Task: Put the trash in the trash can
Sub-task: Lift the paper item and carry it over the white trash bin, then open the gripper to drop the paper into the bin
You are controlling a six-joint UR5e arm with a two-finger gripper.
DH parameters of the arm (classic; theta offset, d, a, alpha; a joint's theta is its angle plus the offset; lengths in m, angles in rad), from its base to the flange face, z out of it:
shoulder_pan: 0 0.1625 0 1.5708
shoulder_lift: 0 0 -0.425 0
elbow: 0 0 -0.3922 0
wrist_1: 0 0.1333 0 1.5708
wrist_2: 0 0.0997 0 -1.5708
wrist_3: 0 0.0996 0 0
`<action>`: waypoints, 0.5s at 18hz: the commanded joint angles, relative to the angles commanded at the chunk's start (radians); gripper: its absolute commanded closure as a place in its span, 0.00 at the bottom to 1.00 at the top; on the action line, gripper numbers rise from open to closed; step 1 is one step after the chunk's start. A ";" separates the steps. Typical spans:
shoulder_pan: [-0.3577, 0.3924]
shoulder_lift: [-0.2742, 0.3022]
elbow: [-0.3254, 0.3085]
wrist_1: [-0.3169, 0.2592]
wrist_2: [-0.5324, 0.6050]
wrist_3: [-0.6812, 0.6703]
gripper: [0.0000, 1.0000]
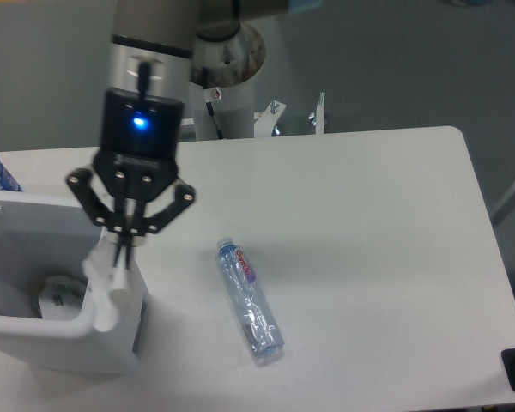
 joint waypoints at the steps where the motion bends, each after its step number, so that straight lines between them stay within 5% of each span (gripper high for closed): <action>1: -0.011 0.000 -0.005 0.000 0.003 0.000 0.89; 2: -0.020 0.000 -0.011 0.000 0.003 0.000 0.86; 4: -0.035 0.000 -0.025 0.000 0.003 0.001 0.60; 7: -0.043 -0.005 -0.037 0.000 0.005 0.006 0.00; 9: -0.054 -0.006 -0.037 0.000 0.005 0.005 0.00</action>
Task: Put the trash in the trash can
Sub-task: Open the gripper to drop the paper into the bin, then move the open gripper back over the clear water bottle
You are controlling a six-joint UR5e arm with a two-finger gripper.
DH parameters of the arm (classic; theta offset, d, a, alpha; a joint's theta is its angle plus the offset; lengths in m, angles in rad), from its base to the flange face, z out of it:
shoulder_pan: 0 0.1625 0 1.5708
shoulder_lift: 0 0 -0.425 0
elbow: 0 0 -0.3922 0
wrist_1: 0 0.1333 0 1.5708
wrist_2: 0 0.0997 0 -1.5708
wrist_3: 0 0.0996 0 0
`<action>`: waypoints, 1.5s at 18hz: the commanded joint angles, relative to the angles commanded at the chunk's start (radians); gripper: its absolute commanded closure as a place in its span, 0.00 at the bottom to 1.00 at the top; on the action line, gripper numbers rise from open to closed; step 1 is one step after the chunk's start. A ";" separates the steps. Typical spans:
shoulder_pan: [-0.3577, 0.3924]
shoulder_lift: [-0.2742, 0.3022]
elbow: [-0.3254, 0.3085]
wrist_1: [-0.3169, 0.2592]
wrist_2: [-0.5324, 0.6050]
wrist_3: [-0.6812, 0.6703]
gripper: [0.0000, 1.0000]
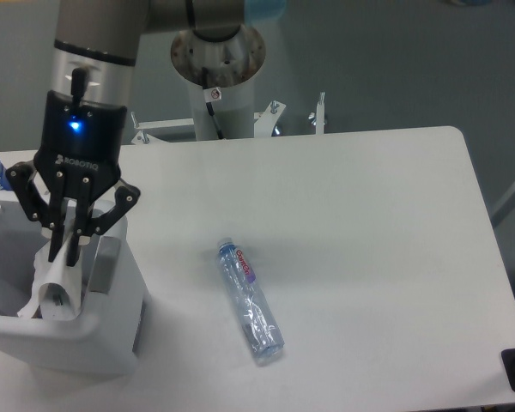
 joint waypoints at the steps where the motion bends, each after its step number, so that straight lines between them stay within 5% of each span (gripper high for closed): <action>1: -0.002 0.000 -0.002 0.000 0.000 0.000 0.00; 8: 0.000 -0.005 0.012 0.005 0.002 0.002 0.00; 11: 0.056 -0.014 0.011 0.008 0.005 0.003 0.00; 22: 0.244 -0.175 0.006 0.006 0.014 0.050 0.00; 27: 0.253 -0.232 0.003 0.003 0.159 0.092 0.00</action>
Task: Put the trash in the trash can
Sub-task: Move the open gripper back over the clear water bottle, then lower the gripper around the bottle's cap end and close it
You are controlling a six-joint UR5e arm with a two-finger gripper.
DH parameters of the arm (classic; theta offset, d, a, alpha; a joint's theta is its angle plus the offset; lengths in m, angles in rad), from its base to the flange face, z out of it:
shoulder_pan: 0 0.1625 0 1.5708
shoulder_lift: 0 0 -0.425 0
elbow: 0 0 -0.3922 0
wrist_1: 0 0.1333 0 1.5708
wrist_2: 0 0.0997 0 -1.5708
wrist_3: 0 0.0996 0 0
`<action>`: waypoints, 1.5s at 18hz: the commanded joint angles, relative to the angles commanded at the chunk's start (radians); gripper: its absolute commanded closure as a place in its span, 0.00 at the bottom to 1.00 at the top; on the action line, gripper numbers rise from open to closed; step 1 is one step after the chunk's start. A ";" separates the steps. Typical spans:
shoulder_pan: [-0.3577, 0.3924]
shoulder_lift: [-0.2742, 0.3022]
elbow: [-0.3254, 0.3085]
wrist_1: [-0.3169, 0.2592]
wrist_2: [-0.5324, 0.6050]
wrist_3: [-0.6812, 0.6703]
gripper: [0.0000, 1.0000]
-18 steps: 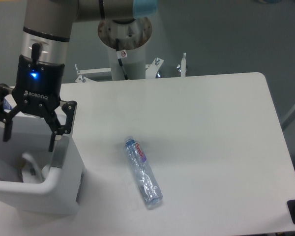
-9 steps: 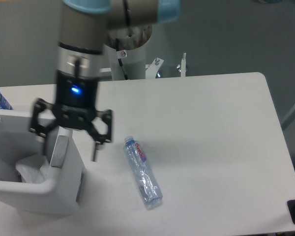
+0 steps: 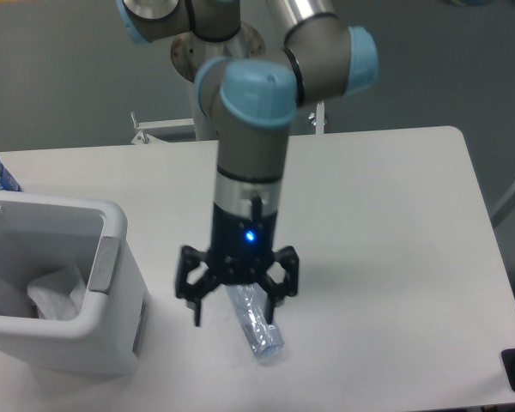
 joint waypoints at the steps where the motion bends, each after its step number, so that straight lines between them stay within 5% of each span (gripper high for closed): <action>1: 0.000 -0.008 0.000 -0.002 0.012 0.000 0.00; 6: 0.000 -0.061 0.000 -0.012 0.016 0.057 0.00; 14: -0.005 -0.121 0.014 -0.158 0.101 0.161 0.00; 27: -0.035 -0.218 0.037 -0.164 0.215 0.167 0.00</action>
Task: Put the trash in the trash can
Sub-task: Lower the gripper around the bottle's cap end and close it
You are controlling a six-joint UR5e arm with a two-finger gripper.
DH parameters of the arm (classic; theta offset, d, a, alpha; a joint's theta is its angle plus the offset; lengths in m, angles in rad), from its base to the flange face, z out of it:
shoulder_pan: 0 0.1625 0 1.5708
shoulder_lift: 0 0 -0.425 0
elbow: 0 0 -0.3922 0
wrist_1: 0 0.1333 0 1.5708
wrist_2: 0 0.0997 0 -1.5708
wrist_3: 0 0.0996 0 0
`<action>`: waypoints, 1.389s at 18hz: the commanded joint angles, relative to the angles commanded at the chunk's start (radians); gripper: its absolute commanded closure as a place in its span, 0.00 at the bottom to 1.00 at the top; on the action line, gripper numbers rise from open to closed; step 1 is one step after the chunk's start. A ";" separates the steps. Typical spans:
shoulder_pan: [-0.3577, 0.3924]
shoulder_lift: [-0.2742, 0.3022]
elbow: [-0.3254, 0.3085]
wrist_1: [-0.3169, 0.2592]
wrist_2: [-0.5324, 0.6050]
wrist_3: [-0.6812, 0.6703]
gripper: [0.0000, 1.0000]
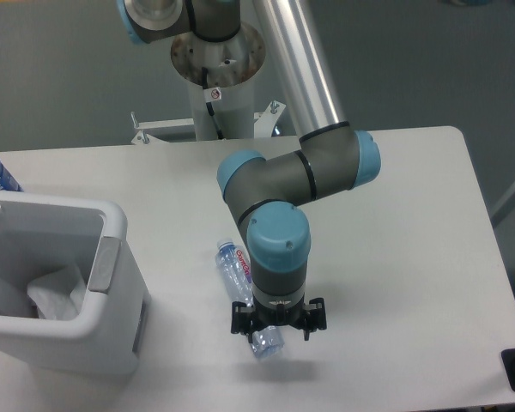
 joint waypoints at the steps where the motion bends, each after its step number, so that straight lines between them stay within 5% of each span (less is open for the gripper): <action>1: -0.003 -0.005 0.000 -0.002 0.002 0.000 0.00; 11: -0.031 -0.054 -0.002 -0.002 0.031 -0.014 0.01; 15: -0.034 -0.063 -0.012 0.000 0.034 -0.015 0.11; 19: -0.046 -0.071 -0.005 -0.002 0.028 -0.040 0.55; 25: -0.046 -0.061 0.000 -0.005 0.023 -0.048 0.58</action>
